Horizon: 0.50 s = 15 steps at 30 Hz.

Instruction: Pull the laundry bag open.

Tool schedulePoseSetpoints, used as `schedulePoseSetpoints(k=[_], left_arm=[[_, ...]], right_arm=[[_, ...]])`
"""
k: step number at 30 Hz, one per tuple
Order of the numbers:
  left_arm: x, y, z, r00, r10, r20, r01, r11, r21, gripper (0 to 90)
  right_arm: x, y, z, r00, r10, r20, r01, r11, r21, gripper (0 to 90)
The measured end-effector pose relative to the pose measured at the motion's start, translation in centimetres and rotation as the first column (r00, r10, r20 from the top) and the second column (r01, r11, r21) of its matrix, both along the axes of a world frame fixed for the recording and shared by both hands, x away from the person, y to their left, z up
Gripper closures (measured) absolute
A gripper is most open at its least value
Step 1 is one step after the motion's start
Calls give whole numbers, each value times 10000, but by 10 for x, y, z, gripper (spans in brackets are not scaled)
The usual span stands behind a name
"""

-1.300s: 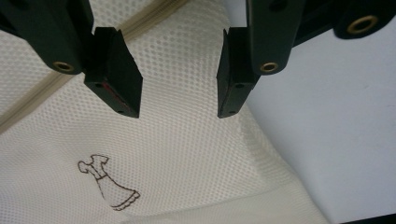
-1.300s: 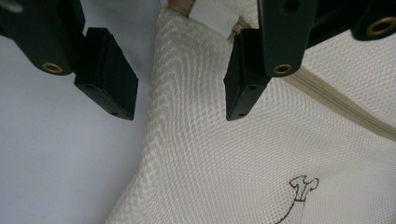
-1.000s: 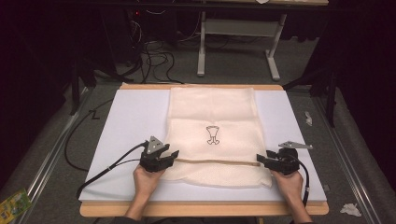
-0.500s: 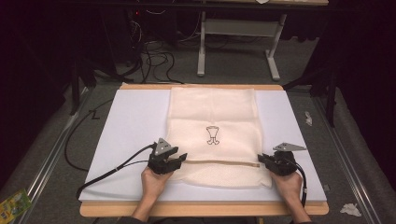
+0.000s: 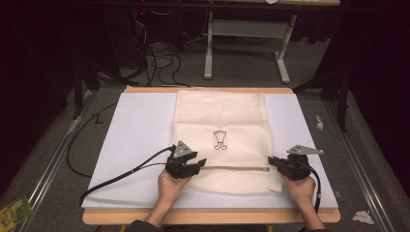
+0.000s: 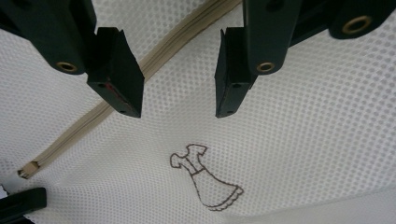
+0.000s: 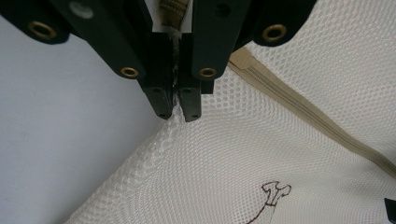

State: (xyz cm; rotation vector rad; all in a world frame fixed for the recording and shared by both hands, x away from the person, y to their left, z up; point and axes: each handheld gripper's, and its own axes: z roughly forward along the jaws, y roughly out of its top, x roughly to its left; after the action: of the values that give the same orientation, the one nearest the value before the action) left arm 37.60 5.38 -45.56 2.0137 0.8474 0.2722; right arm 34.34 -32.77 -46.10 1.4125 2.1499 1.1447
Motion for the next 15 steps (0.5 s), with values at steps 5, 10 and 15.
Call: schedulePoseSetpoints(k=[5, 10, 15], left_arm=[[0, -12, 6, 9998, -185, 37, 185, 9998, 33, 517], [-1, -24, 12, 9988, -479, 134, 479, 9988, 35, 512], [-4, -49, 18, 9951, -967, 215, 968, 9953, -21, 509]], right_arm=[[1, -1, 1, 10000, 69, -15, -68, 9999, 106, 880], [1, -3, 3, 9999, 149, 69, -151, 9997, 212, 880], [2, -4, 5, 9998, 177, 41, -178, 9992, 359, 880]])
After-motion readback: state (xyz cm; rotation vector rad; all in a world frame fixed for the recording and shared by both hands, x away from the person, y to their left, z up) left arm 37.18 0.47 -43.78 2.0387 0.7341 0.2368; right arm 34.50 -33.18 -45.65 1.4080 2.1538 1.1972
